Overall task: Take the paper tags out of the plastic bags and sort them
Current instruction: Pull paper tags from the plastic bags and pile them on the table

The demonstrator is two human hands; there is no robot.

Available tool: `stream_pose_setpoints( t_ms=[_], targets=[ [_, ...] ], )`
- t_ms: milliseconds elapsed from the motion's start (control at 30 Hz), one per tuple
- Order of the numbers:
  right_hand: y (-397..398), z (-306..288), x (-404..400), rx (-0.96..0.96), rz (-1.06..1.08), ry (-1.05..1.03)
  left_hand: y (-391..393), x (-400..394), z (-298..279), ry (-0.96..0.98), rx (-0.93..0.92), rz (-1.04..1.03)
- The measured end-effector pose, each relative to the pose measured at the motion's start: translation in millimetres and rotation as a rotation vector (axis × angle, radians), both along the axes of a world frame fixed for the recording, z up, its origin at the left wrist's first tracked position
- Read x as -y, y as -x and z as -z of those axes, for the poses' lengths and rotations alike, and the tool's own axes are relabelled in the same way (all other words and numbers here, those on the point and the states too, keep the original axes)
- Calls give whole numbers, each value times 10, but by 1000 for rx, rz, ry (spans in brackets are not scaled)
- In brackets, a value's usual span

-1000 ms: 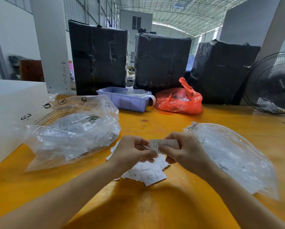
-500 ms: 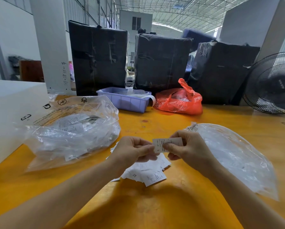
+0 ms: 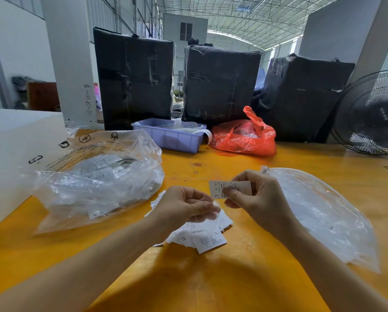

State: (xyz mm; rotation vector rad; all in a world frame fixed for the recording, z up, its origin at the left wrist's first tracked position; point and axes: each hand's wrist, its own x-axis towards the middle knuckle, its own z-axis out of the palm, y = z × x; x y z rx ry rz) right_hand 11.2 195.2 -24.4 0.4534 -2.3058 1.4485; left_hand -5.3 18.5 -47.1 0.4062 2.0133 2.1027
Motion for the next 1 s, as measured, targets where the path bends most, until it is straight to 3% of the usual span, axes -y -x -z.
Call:
stream_pose_setpoints(
  t_ms=[633, 1000],
  targets=[
    [-14, 8, 11, -72, -22, 15, -17, 6, -15, -26, 61, 141],
    [14, 31, -8, -50, 17, -147, -9, 15, -18, -24, 55, 144]
  ],
)
